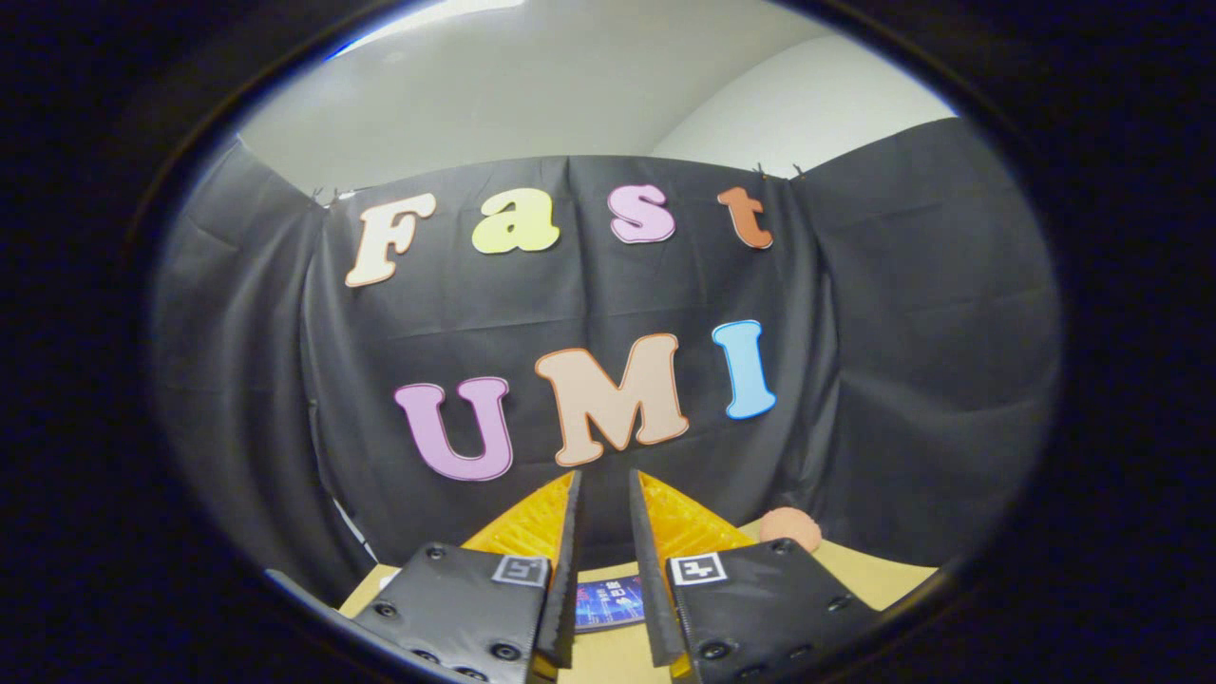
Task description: Open the storage box then place both shoes into the box .Put the left shoe in first, then the right shoe, with the right side of both shoes facing outward in a uniform manner.
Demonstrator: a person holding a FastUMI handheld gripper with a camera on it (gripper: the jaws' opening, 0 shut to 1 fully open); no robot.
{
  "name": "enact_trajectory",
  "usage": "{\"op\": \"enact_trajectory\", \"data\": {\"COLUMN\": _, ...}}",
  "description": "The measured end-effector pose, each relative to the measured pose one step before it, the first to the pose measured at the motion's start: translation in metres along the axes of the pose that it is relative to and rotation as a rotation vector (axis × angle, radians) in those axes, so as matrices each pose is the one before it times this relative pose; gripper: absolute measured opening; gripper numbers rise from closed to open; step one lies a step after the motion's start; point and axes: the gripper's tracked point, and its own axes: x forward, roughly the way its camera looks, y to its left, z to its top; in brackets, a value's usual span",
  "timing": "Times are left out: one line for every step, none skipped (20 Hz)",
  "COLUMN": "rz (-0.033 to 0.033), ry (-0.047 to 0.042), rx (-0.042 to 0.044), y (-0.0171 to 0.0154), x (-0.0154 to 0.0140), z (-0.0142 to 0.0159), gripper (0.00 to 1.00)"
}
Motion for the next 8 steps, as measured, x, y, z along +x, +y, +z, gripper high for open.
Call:
{"op": "enact_trajectory", "data": {"rz": 0.00207, "ry": -0.00422, "rx": 0.00525, "y": -0.00208, "x": -0.00068, "z": 0.00201, "gripper": 0.33}}
{"op": "enact_trajectory", "data": {"rz": -0.00212, "ry": -0.00508, "rx": 0.00157, "y": -0.00088, "x": 0.00014, "z": 0.00039, "gripper": 0.33}}
{"op": "enact_trajectory", "data": {"rz": -0.00069, "ry": -0.00369, "rx": -0.00116, "y": -0.00120, "x": -0.00087, "z": 0.00176, "gripper": 0.33}}
{"op": "enact_trajectory", "data": {"rz": 0.00909, "ry": 0.00227, "rx": -0.00046, "y": 0.00005, "x": -0.00061, "z": -0.00119, "gripper": 0.33}}
{"op": "enact_trajectory", "data": {"rz": 0.01364, "ry": 0.00498, "rx": -0.00128, "y": 0.00171, "x": 0.00014, "z": -0.00178, "gripper": 0.33}}
{"op": "enact_trajectory", "data": {"rz": 0.00227, "ry": 0.00764, "rx": -0.00629, "y": -0.00129, "x": 0.00013, "z": -0.00353, "gripper": 0.33}}
{"op": "enact_trajectory", "data": {"rz": -0.00676, "ry": 0.00064, "rx": -0.01067, "y": -0.00236, "x": 0.00187, "z": -0.00141, "gripper": 0.33}}
{"op": "enact_trajectory", "data": {"rz": -0.00490, "ry": -0.00271, "rx": -0.01041, "y": -0.00308, "x": 0.00145, "z": 0.00028, "gripper": 0.33}}
